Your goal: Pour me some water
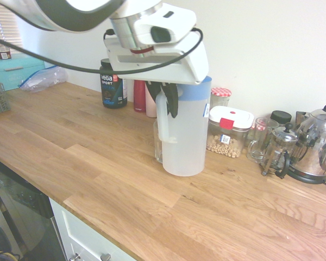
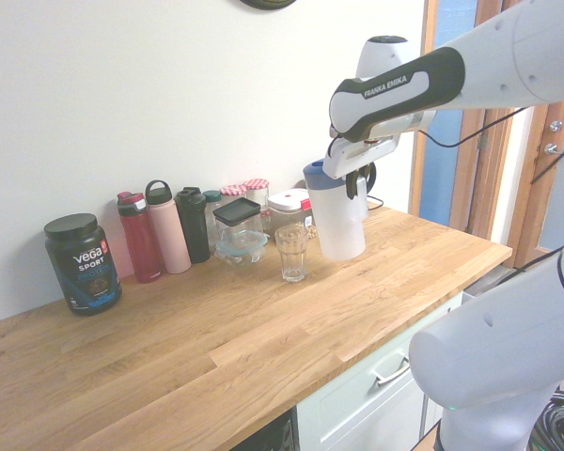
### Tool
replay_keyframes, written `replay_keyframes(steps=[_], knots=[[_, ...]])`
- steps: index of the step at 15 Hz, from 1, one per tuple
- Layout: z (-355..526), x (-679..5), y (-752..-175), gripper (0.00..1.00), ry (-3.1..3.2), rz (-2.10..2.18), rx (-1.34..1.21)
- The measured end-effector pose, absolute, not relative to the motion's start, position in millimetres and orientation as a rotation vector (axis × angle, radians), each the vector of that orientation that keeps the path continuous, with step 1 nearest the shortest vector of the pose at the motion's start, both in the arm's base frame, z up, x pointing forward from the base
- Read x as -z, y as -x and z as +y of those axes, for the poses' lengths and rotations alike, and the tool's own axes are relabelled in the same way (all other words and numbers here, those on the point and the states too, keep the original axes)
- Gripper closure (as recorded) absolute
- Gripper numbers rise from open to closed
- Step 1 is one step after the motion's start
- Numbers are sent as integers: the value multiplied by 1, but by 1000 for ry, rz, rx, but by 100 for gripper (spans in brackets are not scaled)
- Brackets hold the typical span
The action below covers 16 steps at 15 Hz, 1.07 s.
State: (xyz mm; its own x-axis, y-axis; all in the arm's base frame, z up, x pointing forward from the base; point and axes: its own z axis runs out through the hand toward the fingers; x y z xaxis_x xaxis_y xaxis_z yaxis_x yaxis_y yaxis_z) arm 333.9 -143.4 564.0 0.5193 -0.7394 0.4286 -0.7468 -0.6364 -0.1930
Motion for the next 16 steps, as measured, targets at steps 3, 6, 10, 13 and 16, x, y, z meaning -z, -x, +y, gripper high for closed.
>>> replay_keyframes(steps=[3,6,10,13,16], knots=[[-102,-560,-308,100,-2629,-1399,-872],[-51,-563,-284,100,-2655,-1353,-864],[25,-571,-268,100,-2816,-1188,-848],[102,-560,-275,100,-2940,-1025,-834],[158,-552,-308,100,-3006,-943,-872]])
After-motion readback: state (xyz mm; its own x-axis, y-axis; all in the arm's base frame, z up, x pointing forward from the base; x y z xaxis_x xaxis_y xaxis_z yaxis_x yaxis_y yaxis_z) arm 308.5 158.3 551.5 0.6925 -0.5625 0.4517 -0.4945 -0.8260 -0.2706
